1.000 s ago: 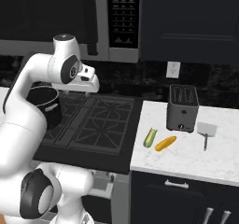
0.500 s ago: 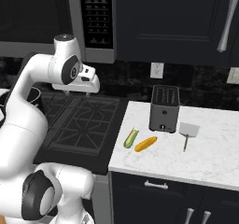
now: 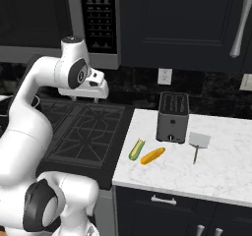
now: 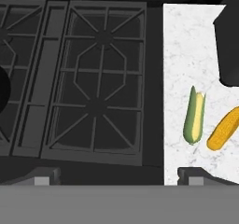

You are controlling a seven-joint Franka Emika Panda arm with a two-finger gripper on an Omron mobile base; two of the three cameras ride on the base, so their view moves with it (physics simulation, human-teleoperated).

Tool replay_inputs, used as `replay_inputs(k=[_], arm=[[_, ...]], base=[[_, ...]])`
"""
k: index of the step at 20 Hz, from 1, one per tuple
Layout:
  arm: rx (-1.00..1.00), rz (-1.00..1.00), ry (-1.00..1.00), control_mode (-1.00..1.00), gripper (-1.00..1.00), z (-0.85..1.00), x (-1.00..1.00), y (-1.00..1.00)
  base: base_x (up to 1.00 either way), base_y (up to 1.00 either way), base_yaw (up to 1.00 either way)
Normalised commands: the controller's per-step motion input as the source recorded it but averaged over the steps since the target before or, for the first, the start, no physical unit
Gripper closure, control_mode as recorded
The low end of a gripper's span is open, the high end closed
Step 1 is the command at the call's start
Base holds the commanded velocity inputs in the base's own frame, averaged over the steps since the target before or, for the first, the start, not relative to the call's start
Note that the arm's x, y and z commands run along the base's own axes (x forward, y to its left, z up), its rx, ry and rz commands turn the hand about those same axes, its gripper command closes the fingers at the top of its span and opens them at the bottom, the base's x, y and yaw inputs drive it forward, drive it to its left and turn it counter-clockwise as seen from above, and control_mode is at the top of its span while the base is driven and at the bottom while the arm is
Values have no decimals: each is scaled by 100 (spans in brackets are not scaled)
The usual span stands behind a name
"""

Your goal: Put the corn and corn in the pot. Retrieve the spatula and lightly stir the vegetables in the pot.

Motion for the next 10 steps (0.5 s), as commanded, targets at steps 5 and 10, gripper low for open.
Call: replay_inputs(k=[5, 10], arm=[[0, -3, 0, -100, -100, -31, -3, -66], [-1, -5, 0, -100, -100, -45, 1, -74]], base=[[0, 0, 0], [0, 0, 0]])
